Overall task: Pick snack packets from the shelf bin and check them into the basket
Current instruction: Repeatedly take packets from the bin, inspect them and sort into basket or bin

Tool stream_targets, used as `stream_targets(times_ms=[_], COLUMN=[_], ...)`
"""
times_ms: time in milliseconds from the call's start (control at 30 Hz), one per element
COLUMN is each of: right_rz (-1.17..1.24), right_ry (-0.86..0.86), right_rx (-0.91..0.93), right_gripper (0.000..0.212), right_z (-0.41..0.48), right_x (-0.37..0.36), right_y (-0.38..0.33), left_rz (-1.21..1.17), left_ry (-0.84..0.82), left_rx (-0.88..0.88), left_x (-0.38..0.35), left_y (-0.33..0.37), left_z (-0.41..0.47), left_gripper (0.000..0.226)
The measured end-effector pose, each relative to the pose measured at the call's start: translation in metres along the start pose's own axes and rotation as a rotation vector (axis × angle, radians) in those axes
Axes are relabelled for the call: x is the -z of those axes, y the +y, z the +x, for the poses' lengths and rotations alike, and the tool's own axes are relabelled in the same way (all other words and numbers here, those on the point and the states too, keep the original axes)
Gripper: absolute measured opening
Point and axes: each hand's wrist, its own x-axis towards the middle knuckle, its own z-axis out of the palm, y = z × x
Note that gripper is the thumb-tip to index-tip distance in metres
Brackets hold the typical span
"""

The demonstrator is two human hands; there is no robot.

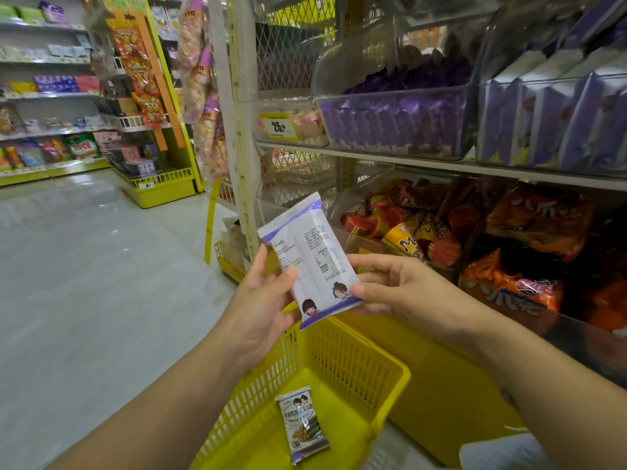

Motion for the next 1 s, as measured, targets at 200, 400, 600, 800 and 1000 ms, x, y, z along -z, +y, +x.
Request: stream_targets(times_ms=[200,400,600,800,1000], right_rz=[-0.122,-0.407,-0.532,-0.485,-0.362], right_ry=[0.011,0.171,0.242,0.178,0.152], right_rx=[0.006,0.096,0.151,0.067,0.046], right_gripper=[0.055,0.064,0.078,0.080,0.073], right_z=[-0.001,0.000,0.002,0.004,0.005], right_x=[0.002,-0.011,-0.024,-0.026,-0.024], right_y=[-0.003,0.005,0.013,0.016,0.017], left_rz=[-0.057,-0.082,-0.061,0.017,-0.077], left_ry=[-0.016,-0.027,-0.050,-0.006,-0.095], left_rx=[-0.001,-0.025,-0.033,-0.030,0.069], left_x=[0.000,-0.001,-0.010,-0.014,-0.009], left_y=[0.002,-0.001,-0.006,-0.008,-0.005], left_z=[0.000,0.000,-0.006,-0.008,-0.007], left_gripper=[0.054,0.046,0.055,0.057,0.033])
